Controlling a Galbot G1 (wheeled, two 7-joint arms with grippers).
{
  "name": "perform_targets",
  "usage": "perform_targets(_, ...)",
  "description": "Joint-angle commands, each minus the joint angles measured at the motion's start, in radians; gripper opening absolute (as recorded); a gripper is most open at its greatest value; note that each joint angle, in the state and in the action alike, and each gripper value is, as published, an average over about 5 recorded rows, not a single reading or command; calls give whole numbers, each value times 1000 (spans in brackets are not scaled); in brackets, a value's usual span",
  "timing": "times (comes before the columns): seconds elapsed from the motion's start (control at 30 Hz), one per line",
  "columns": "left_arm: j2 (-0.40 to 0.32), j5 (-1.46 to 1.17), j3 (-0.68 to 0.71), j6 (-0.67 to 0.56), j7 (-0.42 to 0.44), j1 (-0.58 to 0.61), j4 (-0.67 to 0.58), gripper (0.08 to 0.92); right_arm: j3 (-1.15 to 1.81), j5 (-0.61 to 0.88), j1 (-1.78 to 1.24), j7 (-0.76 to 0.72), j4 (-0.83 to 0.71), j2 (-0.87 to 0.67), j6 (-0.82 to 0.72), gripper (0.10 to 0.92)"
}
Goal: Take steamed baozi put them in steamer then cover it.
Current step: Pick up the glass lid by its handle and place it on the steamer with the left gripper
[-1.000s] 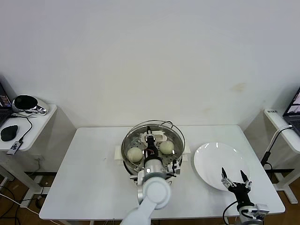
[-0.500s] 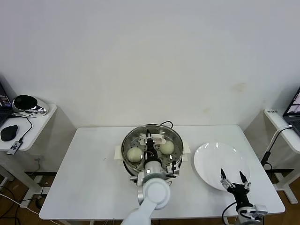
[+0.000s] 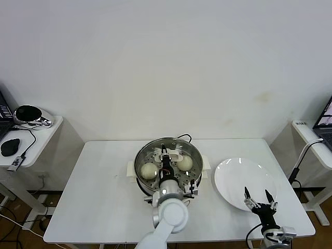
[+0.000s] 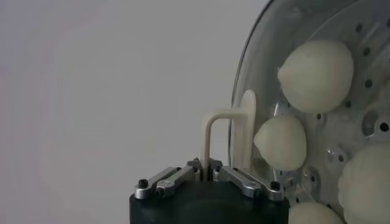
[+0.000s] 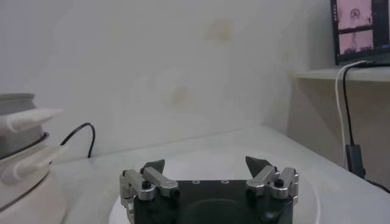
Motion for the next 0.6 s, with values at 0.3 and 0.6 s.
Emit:
perform_targets(0.3, 1, -59, -7, -28, -69, 18, -20, 145, 2, 0, 0, -1, 0, 1, 2, 823)
perform_targets(0.6, 6, -125, 12, -42, -60, 36, -110, 368, 5, 0, 1, -2, -5, -3, 3, 823)
